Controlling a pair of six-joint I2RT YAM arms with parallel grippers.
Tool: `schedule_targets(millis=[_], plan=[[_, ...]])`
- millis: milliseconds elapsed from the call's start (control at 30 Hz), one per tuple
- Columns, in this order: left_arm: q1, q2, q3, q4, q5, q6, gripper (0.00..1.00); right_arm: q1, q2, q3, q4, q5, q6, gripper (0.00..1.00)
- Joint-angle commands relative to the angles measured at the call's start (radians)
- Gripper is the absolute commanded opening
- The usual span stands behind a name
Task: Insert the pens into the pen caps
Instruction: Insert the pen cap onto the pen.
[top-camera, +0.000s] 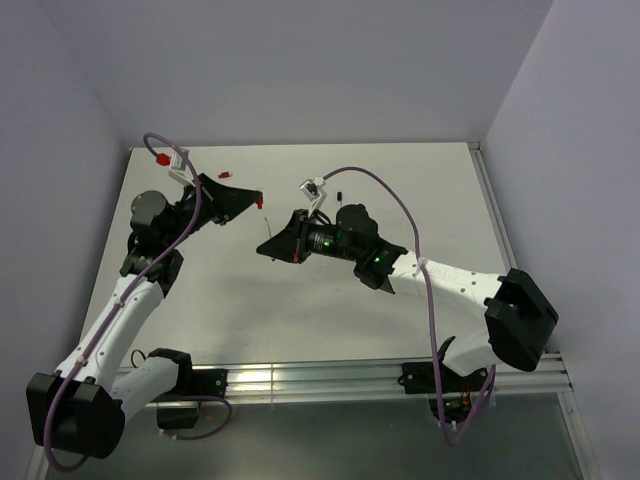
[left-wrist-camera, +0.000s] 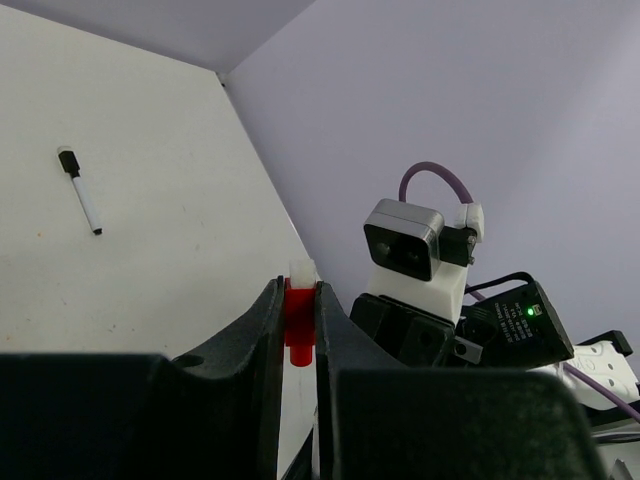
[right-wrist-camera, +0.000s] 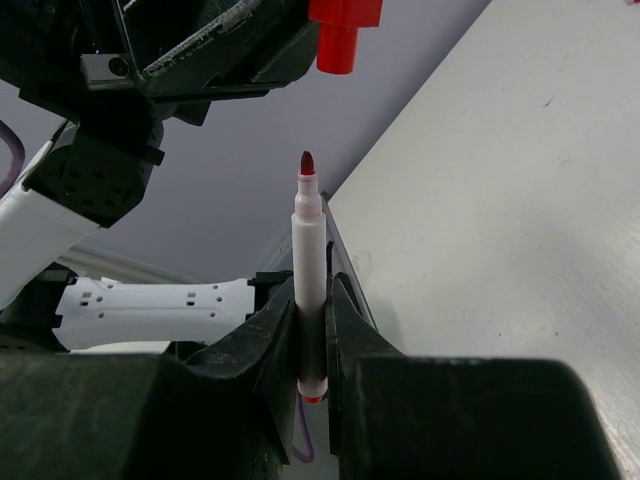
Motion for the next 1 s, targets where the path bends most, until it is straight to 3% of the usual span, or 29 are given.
schedule_targets(millis=[0, 967], plan=[[0.002, 0.002, 0.001, 0.073, 0.018, -0.017, 0.00, 0.011, 0.015, 0.051, 0.056, 0.014, 0.001, 0.00], [-0.062, -0.008, -0.001, 0.030, -0.009, 0.016, 0.00, 0.011, -0.026, 0.034, 0.007, 0.063, -0.036, 0.00]])
